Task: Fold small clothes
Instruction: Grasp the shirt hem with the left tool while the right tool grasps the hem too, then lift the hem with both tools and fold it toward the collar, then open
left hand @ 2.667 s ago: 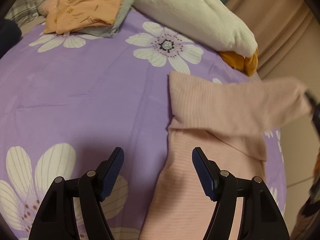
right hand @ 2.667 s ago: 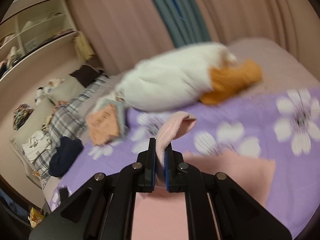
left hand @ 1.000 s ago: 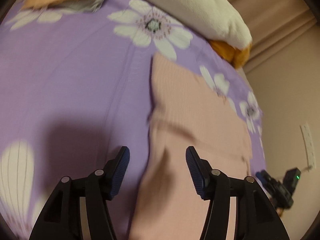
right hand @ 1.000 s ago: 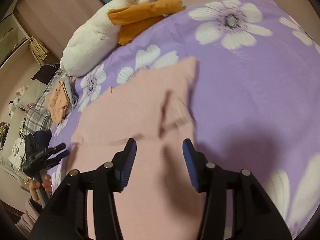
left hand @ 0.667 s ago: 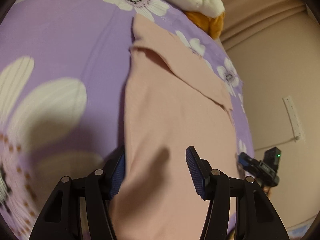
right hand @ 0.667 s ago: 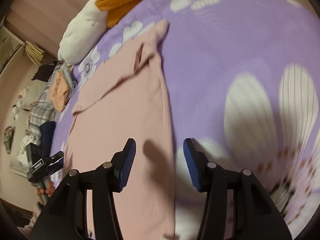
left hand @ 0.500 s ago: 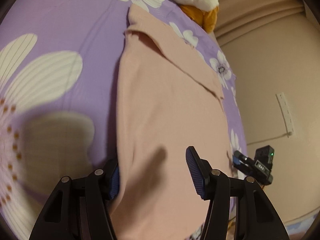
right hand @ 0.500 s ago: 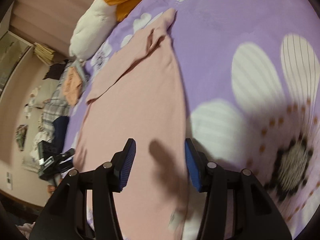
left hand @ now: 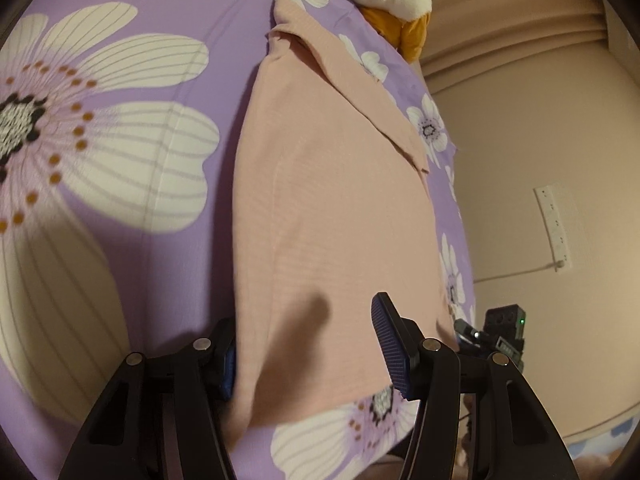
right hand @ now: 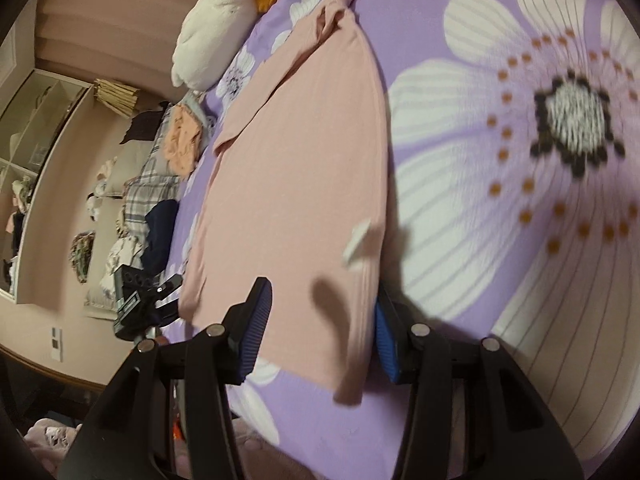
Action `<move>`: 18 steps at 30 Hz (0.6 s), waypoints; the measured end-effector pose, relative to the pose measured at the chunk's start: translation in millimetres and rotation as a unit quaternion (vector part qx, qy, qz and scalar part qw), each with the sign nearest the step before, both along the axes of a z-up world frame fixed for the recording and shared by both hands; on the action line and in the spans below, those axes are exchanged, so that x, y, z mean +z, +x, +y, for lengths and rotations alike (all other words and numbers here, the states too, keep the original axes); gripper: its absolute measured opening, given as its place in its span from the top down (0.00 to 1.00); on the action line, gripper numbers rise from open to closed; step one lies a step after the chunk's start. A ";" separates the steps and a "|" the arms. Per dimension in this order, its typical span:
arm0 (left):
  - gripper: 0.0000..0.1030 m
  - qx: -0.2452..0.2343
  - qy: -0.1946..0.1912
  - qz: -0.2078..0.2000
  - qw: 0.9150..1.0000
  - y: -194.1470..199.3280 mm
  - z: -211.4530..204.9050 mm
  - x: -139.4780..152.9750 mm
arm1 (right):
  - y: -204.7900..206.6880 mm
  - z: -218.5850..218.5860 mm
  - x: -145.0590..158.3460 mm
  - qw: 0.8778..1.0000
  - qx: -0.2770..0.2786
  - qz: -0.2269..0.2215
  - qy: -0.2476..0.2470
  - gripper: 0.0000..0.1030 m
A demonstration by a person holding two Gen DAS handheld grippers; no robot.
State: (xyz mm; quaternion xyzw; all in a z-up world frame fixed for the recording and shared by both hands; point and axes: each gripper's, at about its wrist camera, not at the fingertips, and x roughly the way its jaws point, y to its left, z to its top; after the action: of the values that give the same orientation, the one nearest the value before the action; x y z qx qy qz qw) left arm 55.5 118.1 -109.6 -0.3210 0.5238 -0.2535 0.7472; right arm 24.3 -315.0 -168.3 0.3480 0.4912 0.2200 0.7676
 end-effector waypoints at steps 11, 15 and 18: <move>0.99 0.019 0.012 0.005 1.000 4.7 4.4 -0.6 | 12.9 14.2 -5.8 1.000 -0.007 -0.016 -0.015 0.92; 0.99 0.030 -0.026 -0.032 0.999 -2.5 11.3 20.5 | 9.0 15.6 10.8 0.999 -0.006 -0.046 -0.012 0.94; 1.00 0.026 -0.034 -0.060 0.997 -3.6 7.6 38.9 | 6.8 16.5 30.6 0.997 -0.006 -0.082 -0.005 0.95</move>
State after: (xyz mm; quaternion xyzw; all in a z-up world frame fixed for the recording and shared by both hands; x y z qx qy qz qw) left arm 51.9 125.7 -70.7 -0.3439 0.4603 -0.2706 0.7724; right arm 31.1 -298.5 -137.7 0.3282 0.4250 0.2407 0.8085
